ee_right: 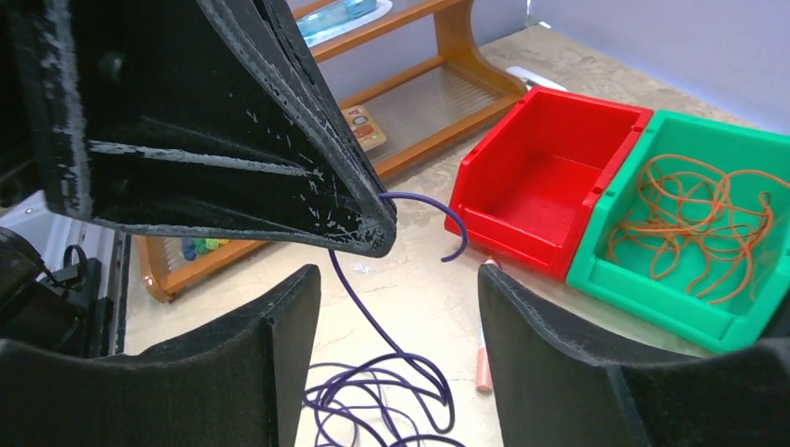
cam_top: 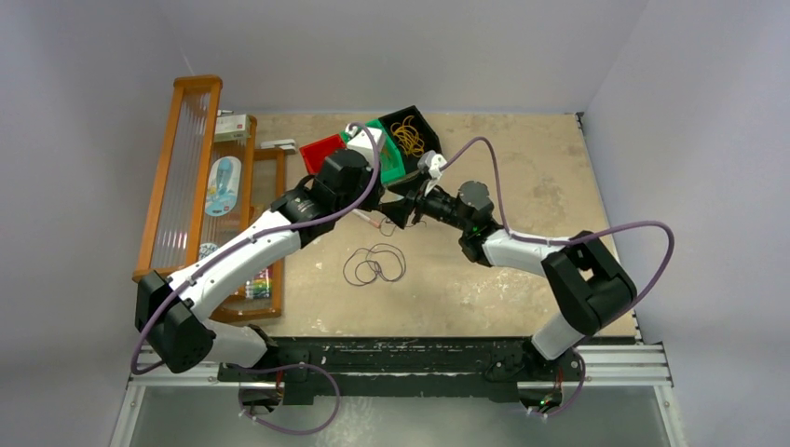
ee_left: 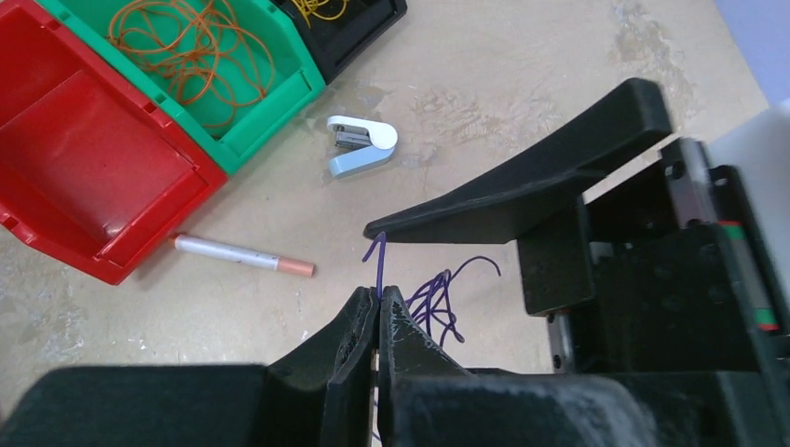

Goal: Untangle the cables

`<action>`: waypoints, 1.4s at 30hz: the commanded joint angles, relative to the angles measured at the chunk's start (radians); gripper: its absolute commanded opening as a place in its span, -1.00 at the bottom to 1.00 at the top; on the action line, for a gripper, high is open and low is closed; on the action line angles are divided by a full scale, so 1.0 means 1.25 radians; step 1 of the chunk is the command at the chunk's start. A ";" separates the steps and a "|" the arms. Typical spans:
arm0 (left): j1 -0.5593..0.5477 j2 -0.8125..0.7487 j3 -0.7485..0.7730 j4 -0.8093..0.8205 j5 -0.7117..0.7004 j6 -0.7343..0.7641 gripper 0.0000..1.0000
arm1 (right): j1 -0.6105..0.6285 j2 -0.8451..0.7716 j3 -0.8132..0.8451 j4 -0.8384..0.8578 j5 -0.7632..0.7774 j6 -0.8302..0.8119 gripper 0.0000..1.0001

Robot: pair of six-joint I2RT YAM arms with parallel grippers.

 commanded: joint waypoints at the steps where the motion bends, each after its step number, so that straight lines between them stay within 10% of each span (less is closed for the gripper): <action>1: 0.004 -0.005 0.057 0.026 0.023 0.008 -1.00 | 0.012 0.024 0.038 0.044 0.023 -0.001 0.20; 7: 0.004 -0.040 0.112 -0.011 -0.034 0.029 -1.00 | 0.011 0.054 0.018 -0.060 0.236 0.103 -0.41; 19: 0.040 -0.076 0.257 -0.093 -0.165 0.083 -1.00 | 0.008 0.063 -0.067 -0.123 0.412 0.160 -0.37; 42: 0.069 0.073 0.524 -0.143 -0.311 0.180 -1.00 | -0.001 0.046 -0.126 -0.086 0.355 0.137 -0.33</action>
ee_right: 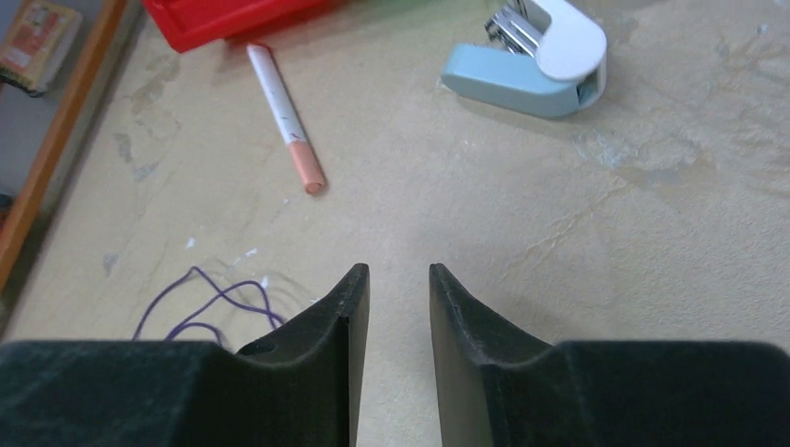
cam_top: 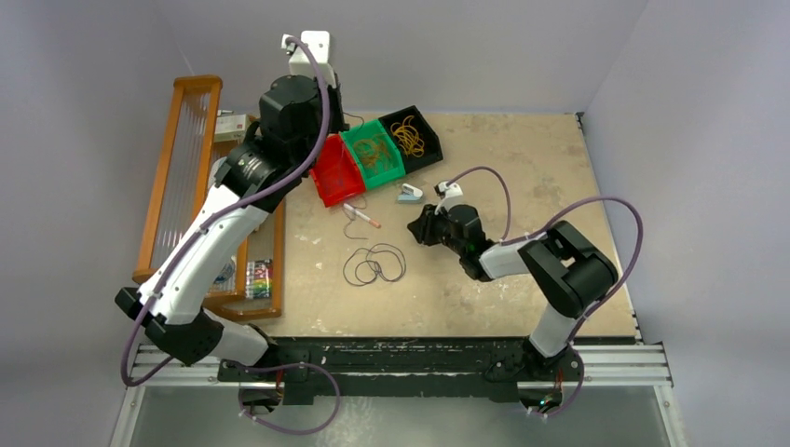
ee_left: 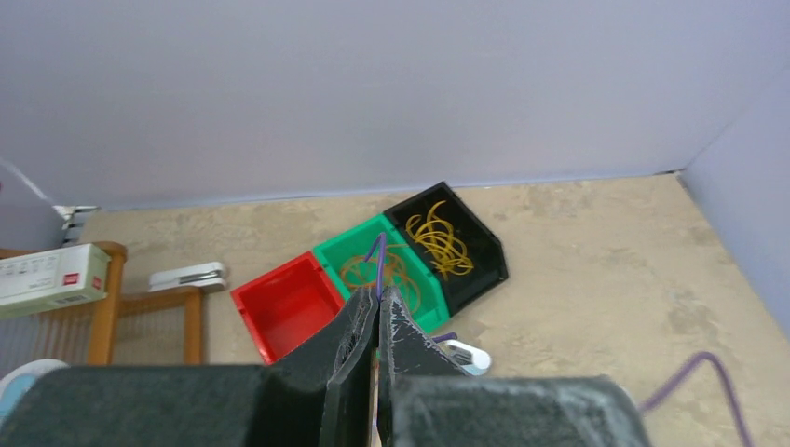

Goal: Untangle the cables

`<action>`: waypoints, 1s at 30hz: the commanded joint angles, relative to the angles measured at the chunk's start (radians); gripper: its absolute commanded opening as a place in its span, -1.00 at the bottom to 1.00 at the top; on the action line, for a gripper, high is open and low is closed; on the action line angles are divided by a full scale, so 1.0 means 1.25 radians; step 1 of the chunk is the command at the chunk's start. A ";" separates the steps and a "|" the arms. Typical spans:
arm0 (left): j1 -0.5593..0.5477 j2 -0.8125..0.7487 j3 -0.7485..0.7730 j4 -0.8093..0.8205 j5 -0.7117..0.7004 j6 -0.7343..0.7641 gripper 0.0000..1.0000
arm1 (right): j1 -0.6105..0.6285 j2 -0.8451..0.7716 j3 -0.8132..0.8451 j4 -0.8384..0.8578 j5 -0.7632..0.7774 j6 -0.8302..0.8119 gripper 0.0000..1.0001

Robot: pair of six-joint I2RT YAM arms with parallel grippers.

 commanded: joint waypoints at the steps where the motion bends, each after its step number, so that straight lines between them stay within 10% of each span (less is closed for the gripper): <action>1: 0.033 0.044 0.044 -0.009 -0.058 0.041 -1.00 | -0.004 -0.096 -0.005 0.032 -0.033 -0.048 -0.31; 30: 0.241 0.258 0.070 0.129 -0.072 0.070 -1.00 | -0.004 -0.302 -0.029 -0.090 0.021 -0.143 -0.20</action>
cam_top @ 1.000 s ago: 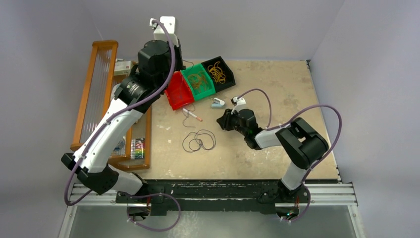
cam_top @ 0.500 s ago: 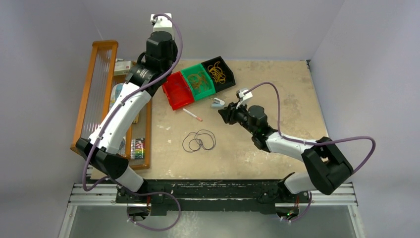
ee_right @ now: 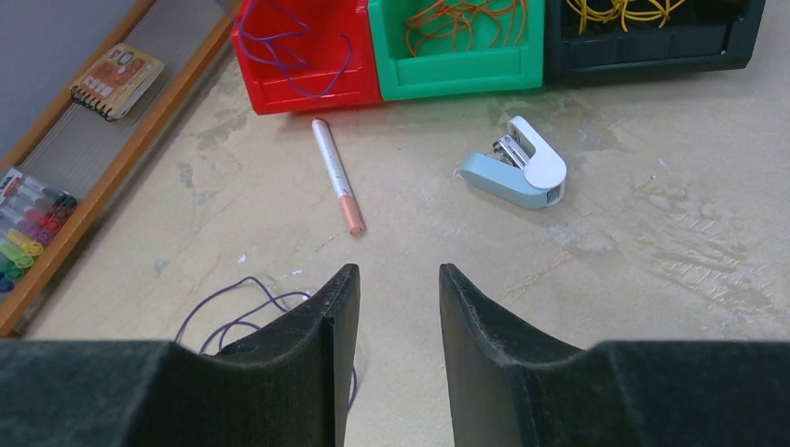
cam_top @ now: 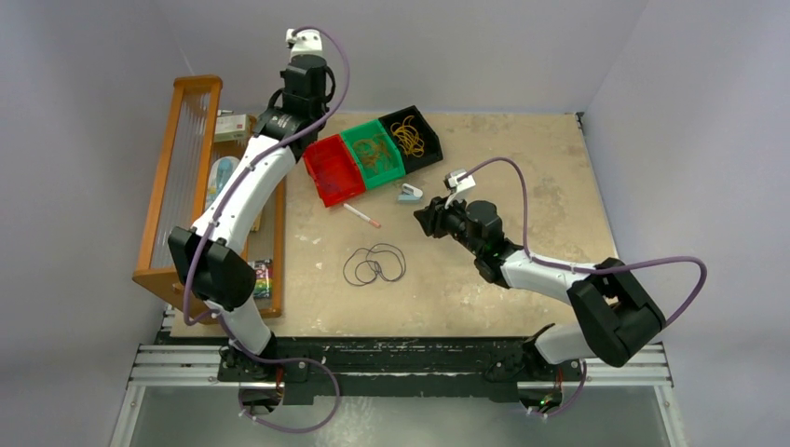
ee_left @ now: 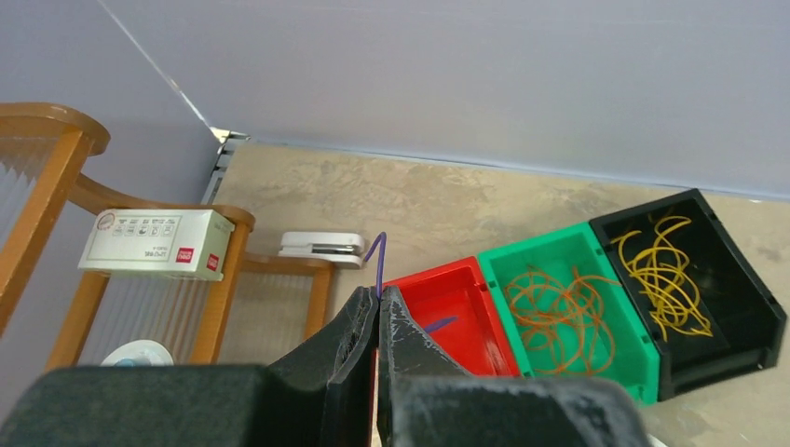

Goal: Untangle the cables

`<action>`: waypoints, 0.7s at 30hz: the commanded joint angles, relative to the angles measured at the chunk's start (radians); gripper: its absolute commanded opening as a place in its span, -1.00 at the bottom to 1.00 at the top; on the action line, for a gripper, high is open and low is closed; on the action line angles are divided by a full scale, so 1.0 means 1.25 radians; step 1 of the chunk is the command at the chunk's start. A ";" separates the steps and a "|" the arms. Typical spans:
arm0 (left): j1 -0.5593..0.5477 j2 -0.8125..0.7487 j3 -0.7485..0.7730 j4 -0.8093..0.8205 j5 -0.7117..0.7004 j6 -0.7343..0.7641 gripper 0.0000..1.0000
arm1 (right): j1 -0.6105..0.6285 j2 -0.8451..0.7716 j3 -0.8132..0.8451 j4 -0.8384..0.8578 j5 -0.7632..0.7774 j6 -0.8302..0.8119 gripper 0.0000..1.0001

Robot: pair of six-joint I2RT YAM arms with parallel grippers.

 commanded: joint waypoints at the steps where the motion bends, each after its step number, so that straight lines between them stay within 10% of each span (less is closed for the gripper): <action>1: 0.027 0.012 0.066 0.060 0.009 0.015 -1.00 | -0.004 -0.030 -0.002 0.028 0.018 -0.012 -0.20; 21: 0.048 0.120 0.187 0.081 0.009 0.066 -1.00 | -0.004 -0.032 -0.003 0.023 0.029 -0.024 -0.20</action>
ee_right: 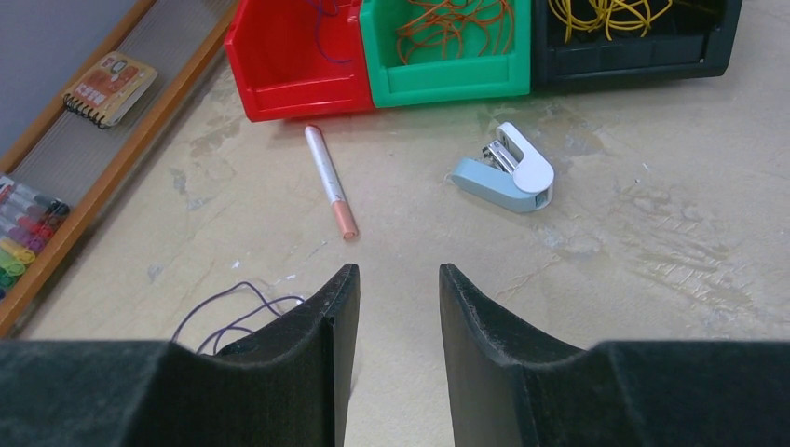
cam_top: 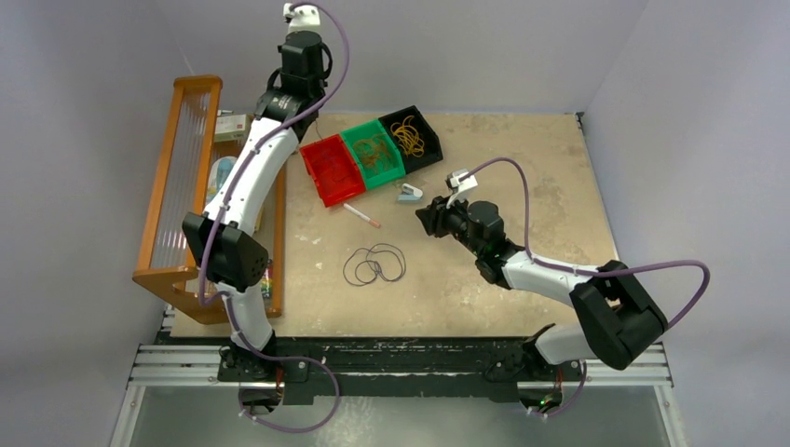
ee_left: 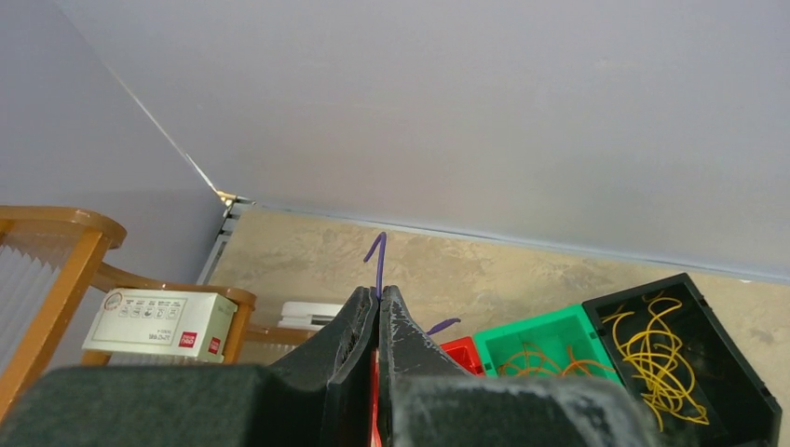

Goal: Untangle the cables

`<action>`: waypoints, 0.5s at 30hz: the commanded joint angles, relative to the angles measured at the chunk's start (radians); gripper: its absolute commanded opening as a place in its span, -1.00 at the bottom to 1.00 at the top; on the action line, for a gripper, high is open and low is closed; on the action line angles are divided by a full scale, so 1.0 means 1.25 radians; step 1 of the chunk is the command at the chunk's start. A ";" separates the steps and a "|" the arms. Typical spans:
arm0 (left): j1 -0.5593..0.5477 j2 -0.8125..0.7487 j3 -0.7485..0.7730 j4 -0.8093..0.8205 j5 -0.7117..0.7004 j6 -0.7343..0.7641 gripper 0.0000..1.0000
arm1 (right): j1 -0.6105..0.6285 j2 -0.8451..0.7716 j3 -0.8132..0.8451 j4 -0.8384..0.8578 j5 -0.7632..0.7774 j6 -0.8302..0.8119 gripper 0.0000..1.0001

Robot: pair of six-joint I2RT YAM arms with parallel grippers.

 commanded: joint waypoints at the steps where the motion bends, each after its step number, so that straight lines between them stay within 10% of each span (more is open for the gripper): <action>1: 0.009 -0.007 -0.020 0.050 0.000 0.014 -1.00 | -0.004 -0.018 0.003 0.023 0.013 -0.020 -0.20; 15: 0.008 -0.074 -0.325 0.061 0.082 -0.168 -1.00 | -0.003 -0.003 0.007 0.027 0.004 -0.019 -0.19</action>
